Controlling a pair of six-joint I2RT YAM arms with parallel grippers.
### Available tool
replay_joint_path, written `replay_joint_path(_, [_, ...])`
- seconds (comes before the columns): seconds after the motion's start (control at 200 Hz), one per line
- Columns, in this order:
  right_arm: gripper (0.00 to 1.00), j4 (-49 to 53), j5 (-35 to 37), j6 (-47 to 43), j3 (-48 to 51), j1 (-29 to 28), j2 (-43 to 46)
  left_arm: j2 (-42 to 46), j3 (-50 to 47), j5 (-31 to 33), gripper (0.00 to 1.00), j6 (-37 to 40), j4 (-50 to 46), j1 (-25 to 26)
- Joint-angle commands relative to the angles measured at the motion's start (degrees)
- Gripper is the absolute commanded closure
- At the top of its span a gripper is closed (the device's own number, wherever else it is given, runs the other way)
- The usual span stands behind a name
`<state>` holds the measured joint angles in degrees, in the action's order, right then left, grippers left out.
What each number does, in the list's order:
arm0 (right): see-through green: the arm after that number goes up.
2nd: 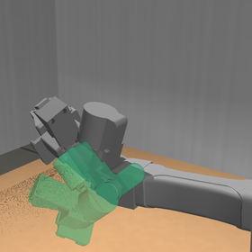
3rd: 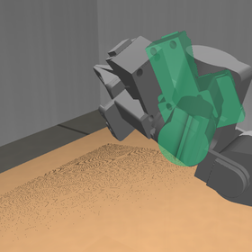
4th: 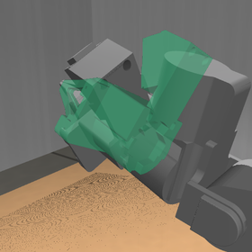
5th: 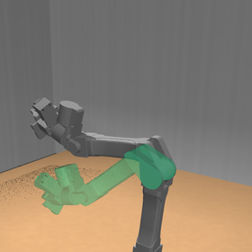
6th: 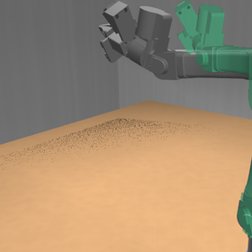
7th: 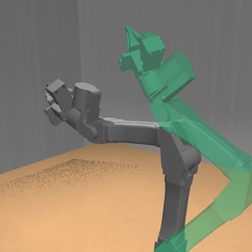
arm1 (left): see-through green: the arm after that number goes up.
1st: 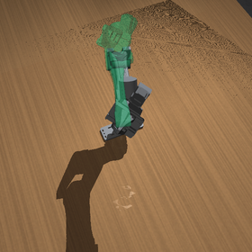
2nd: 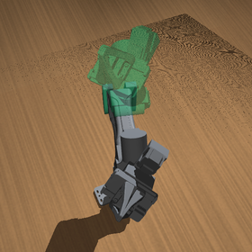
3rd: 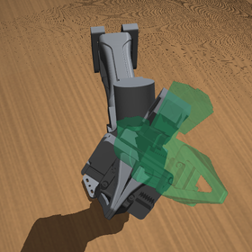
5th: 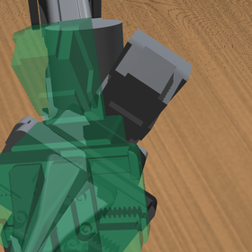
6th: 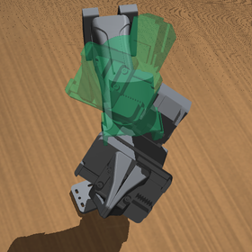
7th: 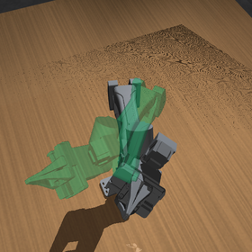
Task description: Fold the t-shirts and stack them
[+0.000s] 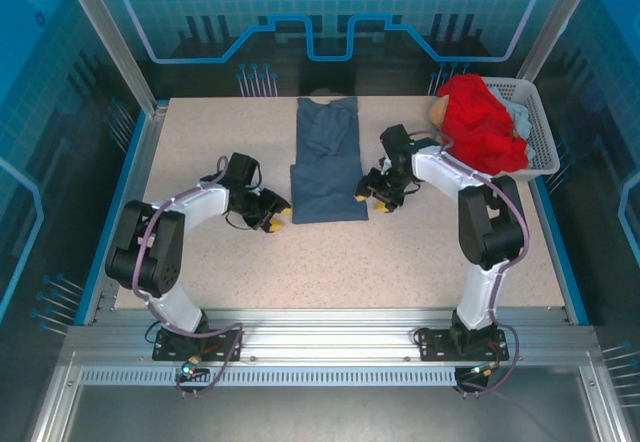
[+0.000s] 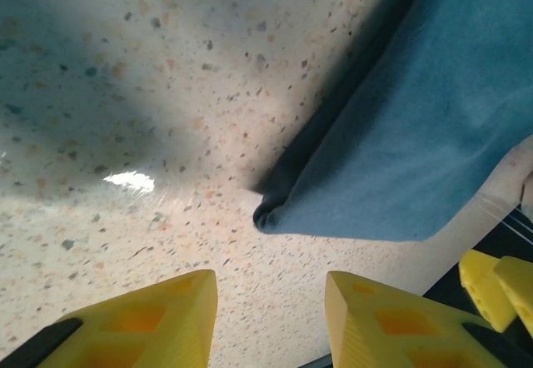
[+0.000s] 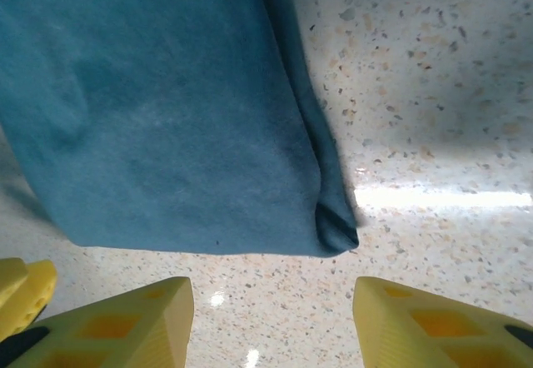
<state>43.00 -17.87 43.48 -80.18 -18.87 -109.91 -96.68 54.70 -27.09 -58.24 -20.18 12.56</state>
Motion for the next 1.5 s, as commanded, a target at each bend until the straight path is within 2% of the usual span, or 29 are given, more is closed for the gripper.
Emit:
replay_joint_path(0.0, [0.47,-0.50,0.02,-1.34,-1.09,-0.35,-3.33,-1.91,0.85,-1.59,0.60,-2.70,4.28,0.89])
replay_joint_path(0.22, [0.47,-2.59,-0.91,0.62,2.42,-0.78,-3.26,-5.36,0.71,-0.92,0.59,-7.02,7.56,3.98])
replay_joint_path(0.52, [0.54,-3.56,-2.74,3.93,1.57,-2.09,-7.02,-9.13,3.56,0.69,0.60,-7.44,7.20,5.55])
replay_joint_path(0.625, [0.65,-4.89,-2.85,5.69,1.79,-1.97,-7.86,-9.44,4.01,1.42,0.64,-7.27,7.19,5.55])
replay_joint_path(0.705, [0.81,-4.98,-2.07,6.56,1.77,-1.88,-7.59,-9.54,4.66,2.13,0.69,-6.77,7.02,5.55])
replay_joint_path(0.75, [0.88,-4.97,-1.50,6.83,2.04,-1.82,-7.12,-9.86,5.02,2.49,0.75,-6.39,7.00,5.55])
replay_joint_path(0.875, [1.00,-5.03,-0.02,7.90,3.91,-1.95,-4.82,-9.89,5.41,3.74,0.94,-5.54,6.87,5.55])
replay_joint_path(0.92, [1.00,-5.28,0.27,8.31,5.00,-1.96,-3.69,-9.37,5.28,4.13,1.00,-5.11,6.78,5.53])
replay_joint_path(1.245, [1.00,-4.50,-2.45,7.52,12.56,-2.51,4.79,-3.21,3.11,2.23,1.00,0.51,-0.92,8.38])
replay_joint_path(1.366, [1.00,-1.97,-4.01,4.83,17.13,-2.74,9.70,1.02,1.45,0.26,1.00,3.21,-5.20,12.04])
replay_joint_path(1.496, [1.00,3.73,-6.32,-0.49,21.08,-4.47,15.81,6.68,-1.03,-2.42,1.00,5.77,-10.20,18.17])
